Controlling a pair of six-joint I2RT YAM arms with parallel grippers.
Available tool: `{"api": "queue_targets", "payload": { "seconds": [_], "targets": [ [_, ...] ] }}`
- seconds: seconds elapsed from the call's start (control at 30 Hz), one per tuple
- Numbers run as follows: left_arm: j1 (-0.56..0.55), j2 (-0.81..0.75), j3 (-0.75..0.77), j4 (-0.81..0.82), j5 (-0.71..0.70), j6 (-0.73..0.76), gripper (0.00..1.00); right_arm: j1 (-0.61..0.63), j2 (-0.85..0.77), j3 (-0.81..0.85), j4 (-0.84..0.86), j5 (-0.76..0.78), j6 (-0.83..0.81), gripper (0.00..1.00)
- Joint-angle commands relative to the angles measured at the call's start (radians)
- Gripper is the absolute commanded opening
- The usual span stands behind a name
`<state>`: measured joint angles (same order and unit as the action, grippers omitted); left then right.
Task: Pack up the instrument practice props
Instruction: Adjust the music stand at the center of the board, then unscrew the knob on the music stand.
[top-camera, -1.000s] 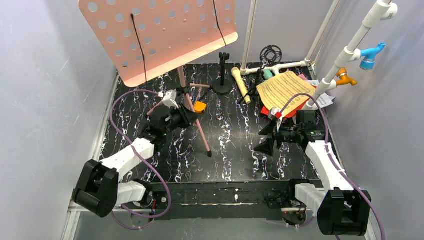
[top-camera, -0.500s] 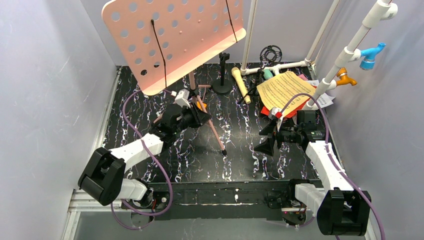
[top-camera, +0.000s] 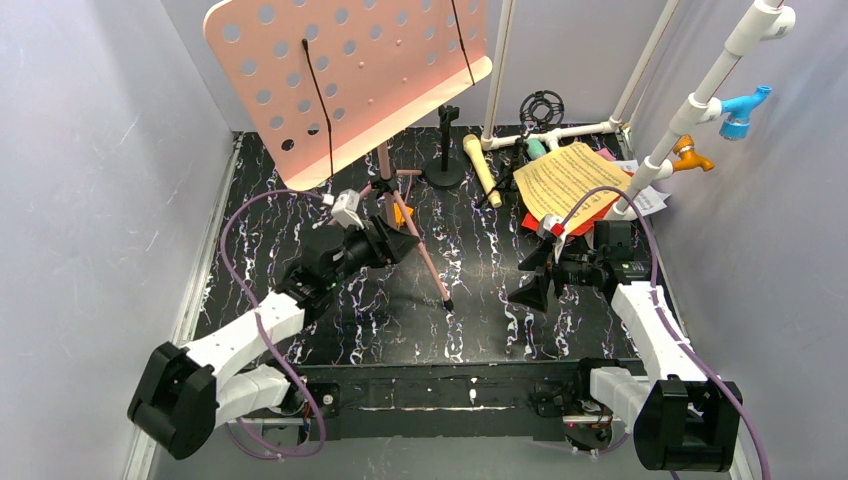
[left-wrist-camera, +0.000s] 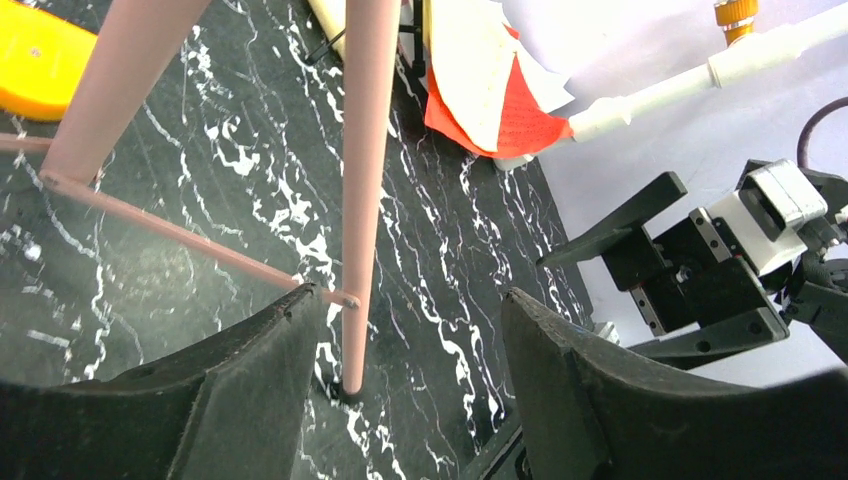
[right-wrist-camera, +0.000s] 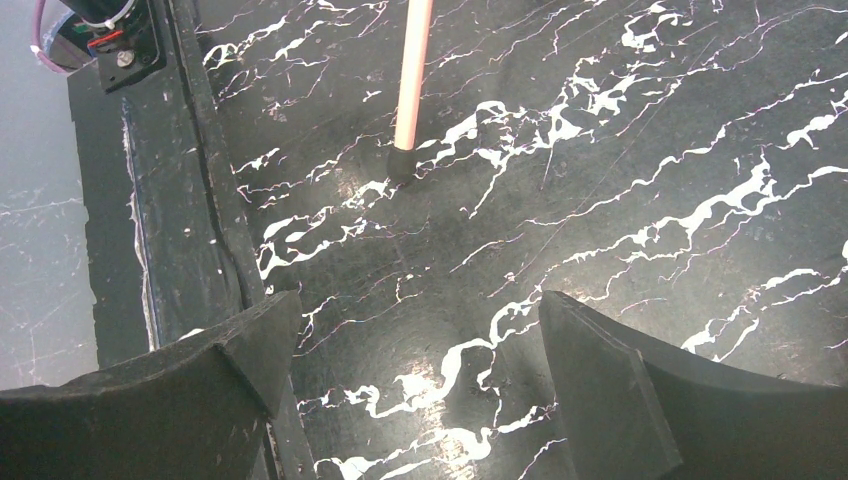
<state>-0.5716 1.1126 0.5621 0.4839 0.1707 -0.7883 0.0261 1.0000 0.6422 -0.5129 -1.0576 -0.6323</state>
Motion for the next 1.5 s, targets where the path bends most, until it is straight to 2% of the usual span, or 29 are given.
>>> {"api": "queue_targets", "payload": {
  "seconds": [0.0,0.2,0.37,0.5,0.73,0.87,1.03,1.47],
  "targets": [
    [0.007,-0.125,-0.060,-0.082,-0.028,0.066,0.67,-0.009,-0.015,-0.005,0.020,-0.021,-0.007,0.98],
    [0.019,-0.295,-0.139,-0.126,-0.065,0.214,0.79,-0.012,-0.012,-0.006,0.020,-0.022,-0.007,0.98],
    [0.025,-0.402,-0.173,-0.125,-0.154,0.373,0.85,-0.014,-0.009,-0.005,0.020,-0.021,-0.007,0.98],
    [0.042,-0.417,-0.163,-0.119,-0.207,0.476,0.85,-0.017,-0.008,-0.006,0.020,-0.021,-0.007,0.99],
    [0.116,-0.326,-0.133,0.000,-0.129,0.499,0.84,-0.017,-0.007,-0.006,0.020,-0.021,-0.008,0.98],
    [0.135,-0.256,-0.091,0.072,-0.119,0.494,0.82,-0.017,-0.007,-0.006,0.020,-0.019,-0.008,0.98],
    [0.141,-0.180,-0.022,0.094,-0.108,0.491,0.68,-0.017,-0.010,-0.007,0.019,-0.018,-0.010,0.98],
    [0.148,-0.049,0.074,0.141,-0.097,0.509,0.59,-0.017,-0.013,-0.007,0.019,-0.018,-0.010,0.98]
  ]
}}
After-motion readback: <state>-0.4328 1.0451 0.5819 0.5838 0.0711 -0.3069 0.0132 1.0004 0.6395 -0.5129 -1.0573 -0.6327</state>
